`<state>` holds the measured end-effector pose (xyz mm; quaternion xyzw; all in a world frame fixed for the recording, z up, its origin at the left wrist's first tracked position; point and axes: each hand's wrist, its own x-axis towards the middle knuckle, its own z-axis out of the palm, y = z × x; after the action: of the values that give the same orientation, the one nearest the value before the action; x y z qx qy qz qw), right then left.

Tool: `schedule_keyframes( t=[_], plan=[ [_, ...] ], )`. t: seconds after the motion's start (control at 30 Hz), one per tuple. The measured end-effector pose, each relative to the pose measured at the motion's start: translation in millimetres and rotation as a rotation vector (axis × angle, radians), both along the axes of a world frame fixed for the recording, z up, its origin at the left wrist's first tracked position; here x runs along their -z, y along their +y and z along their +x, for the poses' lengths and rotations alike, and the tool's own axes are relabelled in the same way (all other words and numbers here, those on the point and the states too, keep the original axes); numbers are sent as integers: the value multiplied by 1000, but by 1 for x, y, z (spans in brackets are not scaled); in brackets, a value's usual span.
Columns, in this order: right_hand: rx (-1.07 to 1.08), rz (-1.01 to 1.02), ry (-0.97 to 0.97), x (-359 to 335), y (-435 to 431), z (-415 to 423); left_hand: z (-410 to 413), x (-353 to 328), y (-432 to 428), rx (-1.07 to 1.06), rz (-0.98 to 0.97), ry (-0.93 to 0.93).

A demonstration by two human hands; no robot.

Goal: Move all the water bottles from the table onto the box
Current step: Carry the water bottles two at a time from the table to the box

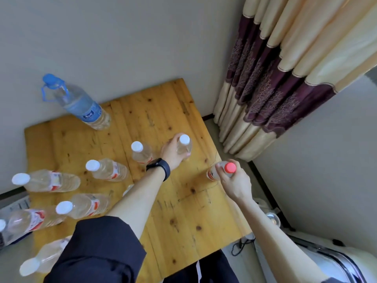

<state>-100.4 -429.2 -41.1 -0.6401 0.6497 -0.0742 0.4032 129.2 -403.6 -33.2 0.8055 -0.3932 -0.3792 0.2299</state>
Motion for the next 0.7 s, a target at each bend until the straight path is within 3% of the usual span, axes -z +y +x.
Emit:
schedule_keyframes(
  t=[0.13,0.37,0.7],
  plan=[
    [-126,9,13,-9,2,-7,-11,3,24,81,29,-117],
    [-433,93,68,-18,40,-24,-61,1,109,3,-27,-31],
    [-327,91,-3,-13,95,-40,-98,13,158,5,-37,77]
  ],
)
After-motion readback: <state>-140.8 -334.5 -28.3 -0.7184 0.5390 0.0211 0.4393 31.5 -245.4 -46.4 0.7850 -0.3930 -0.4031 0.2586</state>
